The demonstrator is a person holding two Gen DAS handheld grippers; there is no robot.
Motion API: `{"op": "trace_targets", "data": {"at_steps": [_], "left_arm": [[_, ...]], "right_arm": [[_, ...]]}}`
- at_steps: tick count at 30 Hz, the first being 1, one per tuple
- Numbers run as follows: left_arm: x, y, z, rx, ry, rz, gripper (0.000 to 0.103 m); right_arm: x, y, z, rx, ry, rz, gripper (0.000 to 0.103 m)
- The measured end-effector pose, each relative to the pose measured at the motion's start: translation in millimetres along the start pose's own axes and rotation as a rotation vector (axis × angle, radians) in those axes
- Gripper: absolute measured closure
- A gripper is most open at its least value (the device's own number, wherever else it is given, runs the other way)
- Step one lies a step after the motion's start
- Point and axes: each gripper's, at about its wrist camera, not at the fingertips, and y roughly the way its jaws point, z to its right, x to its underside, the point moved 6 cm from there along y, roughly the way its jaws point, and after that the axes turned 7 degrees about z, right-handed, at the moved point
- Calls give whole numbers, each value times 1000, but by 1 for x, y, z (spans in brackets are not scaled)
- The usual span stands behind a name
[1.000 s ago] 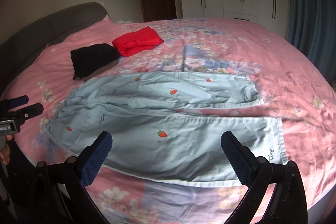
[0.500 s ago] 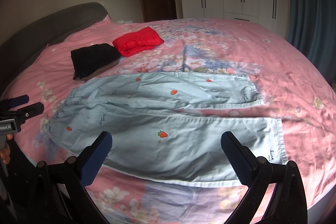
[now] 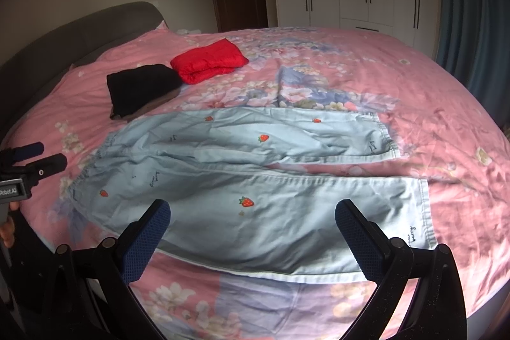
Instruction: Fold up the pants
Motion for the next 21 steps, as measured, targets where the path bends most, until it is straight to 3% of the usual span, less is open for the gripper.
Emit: {"op": "trace_targets", "data": {"at_steps": [16,21], "left_arm": [[0,5,-4,-13,-6,3,0],[6,20,-18,29,-87,13,0]], "right_arm": [[2,1,-1,-2,-1,-3,1],[9,7,-5,-10,-3,-17,1]]}}
